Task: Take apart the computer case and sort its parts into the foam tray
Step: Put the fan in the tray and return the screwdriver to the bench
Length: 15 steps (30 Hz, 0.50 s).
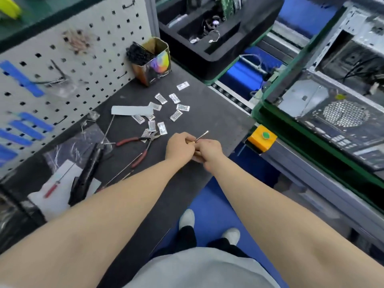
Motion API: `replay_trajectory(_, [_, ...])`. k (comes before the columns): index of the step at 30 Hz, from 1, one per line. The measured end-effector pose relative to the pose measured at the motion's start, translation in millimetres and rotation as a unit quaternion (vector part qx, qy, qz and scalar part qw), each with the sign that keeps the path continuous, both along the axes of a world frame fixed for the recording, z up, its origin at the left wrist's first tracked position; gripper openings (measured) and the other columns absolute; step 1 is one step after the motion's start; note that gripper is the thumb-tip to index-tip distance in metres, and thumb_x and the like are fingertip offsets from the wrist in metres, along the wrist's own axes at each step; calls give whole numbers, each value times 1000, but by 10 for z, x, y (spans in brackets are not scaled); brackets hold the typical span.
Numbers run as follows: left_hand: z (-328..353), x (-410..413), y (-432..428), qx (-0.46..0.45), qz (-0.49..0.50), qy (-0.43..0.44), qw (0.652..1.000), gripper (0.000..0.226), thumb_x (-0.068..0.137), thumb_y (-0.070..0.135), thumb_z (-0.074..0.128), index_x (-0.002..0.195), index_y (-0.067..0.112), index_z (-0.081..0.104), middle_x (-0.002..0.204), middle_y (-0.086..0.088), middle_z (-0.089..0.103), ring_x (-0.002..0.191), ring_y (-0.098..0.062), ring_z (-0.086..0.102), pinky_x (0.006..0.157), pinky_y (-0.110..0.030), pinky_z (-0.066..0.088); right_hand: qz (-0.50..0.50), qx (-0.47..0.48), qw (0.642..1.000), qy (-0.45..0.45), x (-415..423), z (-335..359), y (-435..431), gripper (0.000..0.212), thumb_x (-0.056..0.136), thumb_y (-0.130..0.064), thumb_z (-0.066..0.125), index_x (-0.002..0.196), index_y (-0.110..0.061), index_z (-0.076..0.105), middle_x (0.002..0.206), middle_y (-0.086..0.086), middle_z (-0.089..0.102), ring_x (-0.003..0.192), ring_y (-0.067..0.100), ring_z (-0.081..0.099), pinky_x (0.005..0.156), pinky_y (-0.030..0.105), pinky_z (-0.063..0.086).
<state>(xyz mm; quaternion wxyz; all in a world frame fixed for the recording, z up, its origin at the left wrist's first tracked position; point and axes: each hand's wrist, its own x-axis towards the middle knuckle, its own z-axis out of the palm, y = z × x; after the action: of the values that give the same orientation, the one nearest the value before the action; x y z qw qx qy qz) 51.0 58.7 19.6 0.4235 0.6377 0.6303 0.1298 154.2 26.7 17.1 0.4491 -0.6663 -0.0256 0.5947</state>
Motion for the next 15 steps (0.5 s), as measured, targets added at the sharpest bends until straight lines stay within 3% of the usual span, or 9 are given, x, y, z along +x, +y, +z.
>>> replay_trajectory(3, [-58, -134, -5, -3, -8, 1, 1000, 40, 78, 5, 54, 107, 24, 73, 112, 0, 68, 108, -20, 63, 102, -42, 48, 31, -4, 999, -8, -61, -90, 16, 28, 86, 10, 75, 114, 3, 73, 94, 18, 78, 73, 25, 78, 60, 35, 64])
replay_trajectory(6, [-118, -205, 26, -1, -3, 17, 1000, 41, 77, 2, 55, 109, 23, 72, 107, 2, 68, 107, -19, 63, 103, -44, 46, 61, -20, 997, -48, -48, -159, -5, 20, 92, 5, 74, 110, -3, 73, 100, 18, 79, 87, 31, 80, 74, 44, 67])
replay_trajectory(15, [-136, 102, 173, 46, -25, 75, 996, 36, 77, 14, 59, 107, 31, 68, 106, 7, 64, 105, -19, 59, 98, -38, 39, 82, -22, 995, -52, 240, -72, -105, 25, 93, -3, 77, 116, -9, 73, 110, 15, 78, 100, 28, 78, 82, 41, 66])
